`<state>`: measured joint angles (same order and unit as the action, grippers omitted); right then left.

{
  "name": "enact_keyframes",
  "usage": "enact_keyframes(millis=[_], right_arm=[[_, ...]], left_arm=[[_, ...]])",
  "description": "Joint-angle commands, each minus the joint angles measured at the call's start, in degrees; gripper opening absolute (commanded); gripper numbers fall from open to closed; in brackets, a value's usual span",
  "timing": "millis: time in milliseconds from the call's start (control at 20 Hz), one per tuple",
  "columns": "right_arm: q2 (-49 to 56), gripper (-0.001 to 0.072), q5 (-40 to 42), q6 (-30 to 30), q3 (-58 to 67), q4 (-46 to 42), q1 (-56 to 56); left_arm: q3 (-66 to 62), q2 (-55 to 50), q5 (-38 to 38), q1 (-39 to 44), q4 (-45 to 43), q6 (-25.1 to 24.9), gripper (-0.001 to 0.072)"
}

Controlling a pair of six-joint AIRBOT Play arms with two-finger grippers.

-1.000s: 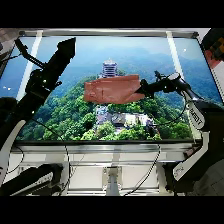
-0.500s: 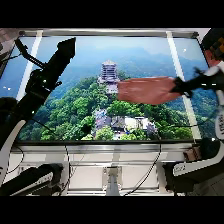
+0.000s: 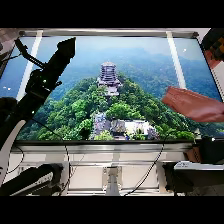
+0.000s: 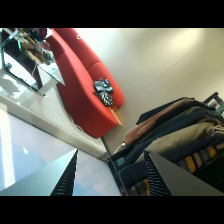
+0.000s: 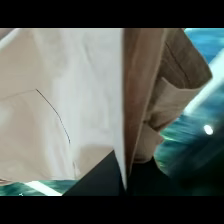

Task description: Fold the clothes and pants, and hang the long-sleeved shirts on hangers.

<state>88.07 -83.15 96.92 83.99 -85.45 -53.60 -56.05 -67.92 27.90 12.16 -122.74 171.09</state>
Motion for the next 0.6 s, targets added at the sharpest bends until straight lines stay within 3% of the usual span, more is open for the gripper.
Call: enact_keyframes(millis=[0, 250, 300, 400, 550], right_arm=[[-0.6, 0.0006, -4.2, -0.5, 0.1, -7.0, -7.1], [-0.6, 0.0010, -6.1, -0.5, 0.1, -12.7, -10.0], [-0.6, 0.0055, -6.0, -0.5, 0.1, -12.7, -10.1], [-0.6, 0.0563, -6.4, 0.1, 0.4, -12.3, -10.1], [-0.6, 0.0569, -8.2, 1.5, 6.1, -12.2, -10.1]], left_arm=[[0.0, 0.0, 0.0, 0.0, 0.0, 0.0, 0.0487], [0.0, 0.0, 0.0, 0.0, 0.0, 0.0, 0.0487], [0.0, 0.0, 0.0, 0.0, 0.0, 0.0, 0.0486], [0.0, 0.0, 0.0, 0.0, 0.0, 0.0, 0.0487], [0.0, 0.0, 0.0, 0.0, 0.0, 0.0, 0.0486]])
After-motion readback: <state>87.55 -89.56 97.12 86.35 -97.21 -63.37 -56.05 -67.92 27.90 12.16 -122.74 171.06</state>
